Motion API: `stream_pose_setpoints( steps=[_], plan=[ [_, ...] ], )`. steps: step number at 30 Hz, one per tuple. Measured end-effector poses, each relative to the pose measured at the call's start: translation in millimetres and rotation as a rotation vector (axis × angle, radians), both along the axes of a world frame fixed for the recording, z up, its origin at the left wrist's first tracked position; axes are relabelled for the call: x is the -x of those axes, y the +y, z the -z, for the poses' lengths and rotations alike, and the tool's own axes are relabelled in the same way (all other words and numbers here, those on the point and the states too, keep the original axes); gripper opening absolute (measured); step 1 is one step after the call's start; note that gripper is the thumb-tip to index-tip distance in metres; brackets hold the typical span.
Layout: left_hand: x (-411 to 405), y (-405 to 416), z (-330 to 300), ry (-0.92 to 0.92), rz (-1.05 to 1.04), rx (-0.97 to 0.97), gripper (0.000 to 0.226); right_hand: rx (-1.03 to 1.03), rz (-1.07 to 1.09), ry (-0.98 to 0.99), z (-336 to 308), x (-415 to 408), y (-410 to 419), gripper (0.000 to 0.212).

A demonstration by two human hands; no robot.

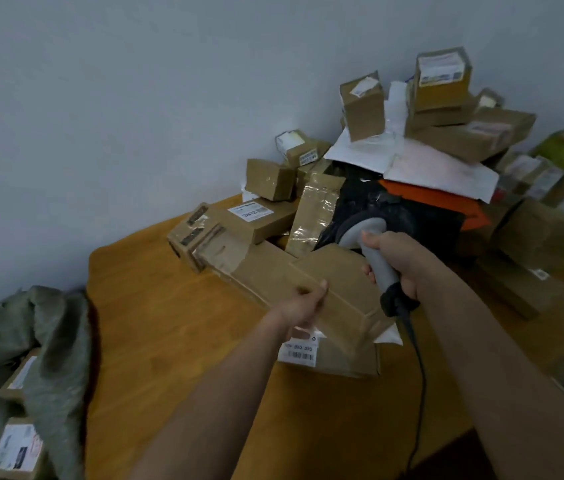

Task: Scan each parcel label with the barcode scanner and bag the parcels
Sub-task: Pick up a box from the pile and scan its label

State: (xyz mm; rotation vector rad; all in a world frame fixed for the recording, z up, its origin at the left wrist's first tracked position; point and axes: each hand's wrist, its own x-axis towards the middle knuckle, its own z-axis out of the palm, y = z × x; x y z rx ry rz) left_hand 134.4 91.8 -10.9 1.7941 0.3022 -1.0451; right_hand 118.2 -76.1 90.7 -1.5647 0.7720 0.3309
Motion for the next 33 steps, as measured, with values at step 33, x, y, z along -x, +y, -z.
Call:
stream_pose_setpoints(
  steps=[33],
  plan=[
    [-30,105,-94,-1.798,0.484,-0.668,0.116,-0.456,0.157,-0.156,-40,-27,11,0.062]
  ],
)
